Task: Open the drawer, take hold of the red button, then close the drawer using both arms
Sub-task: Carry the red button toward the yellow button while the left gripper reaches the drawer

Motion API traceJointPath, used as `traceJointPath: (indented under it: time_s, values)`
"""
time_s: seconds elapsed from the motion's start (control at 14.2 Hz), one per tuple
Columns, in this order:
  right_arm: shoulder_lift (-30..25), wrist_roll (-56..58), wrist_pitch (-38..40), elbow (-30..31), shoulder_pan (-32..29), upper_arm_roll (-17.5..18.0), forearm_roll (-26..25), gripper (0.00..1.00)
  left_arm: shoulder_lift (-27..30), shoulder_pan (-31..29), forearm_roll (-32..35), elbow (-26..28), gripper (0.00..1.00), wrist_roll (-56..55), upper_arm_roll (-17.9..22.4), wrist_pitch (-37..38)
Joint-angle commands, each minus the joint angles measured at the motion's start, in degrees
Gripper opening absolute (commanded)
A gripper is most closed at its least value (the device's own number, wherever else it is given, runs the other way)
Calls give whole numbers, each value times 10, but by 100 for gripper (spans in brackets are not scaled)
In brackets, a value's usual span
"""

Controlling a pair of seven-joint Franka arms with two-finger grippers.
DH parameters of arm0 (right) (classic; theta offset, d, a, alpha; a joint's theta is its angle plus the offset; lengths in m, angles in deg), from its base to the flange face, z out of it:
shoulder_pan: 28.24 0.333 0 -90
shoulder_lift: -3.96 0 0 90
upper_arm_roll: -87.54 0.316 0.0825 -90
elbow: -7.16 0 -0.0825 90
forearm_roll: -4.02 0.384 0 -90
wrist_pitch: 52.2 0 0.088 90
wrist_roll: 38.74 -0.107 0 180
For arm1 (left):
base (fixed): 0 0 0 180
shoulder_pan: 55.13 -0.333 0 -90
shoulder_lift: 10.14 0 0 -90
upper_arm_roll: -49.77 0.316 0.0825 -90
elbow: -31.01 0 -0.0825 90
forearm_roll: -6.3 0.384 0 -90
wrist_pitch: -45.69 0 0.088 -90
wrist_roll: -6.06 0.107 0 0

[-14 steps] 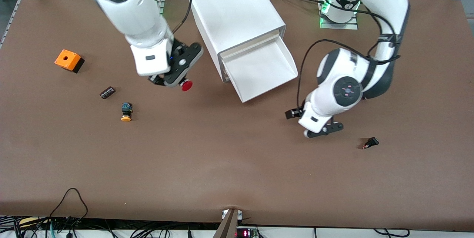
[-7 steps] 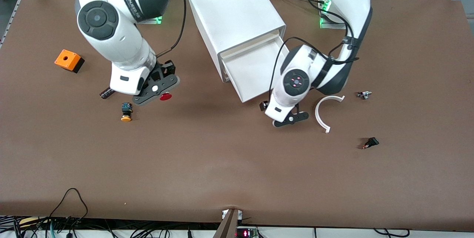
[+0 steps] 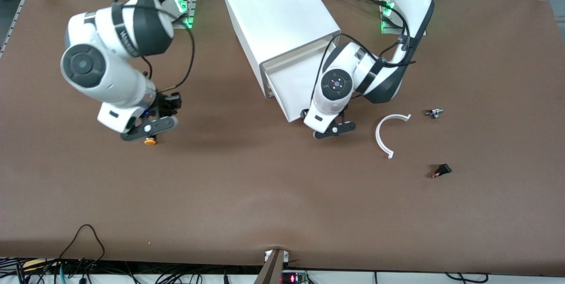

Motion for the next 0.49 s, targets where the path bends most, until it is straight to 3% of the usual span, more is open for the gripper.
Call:
traceJointPath:
  time_s: [0.0,0.42]
  values:
    - [-8,-7,-80,67,-13,6,-5,11,25,4,4,34,100,-7,-7,-5]
    - [-5,-6,-259,192,-11,8,-5,11,25,-3,4,56,100,-7,-44,2]
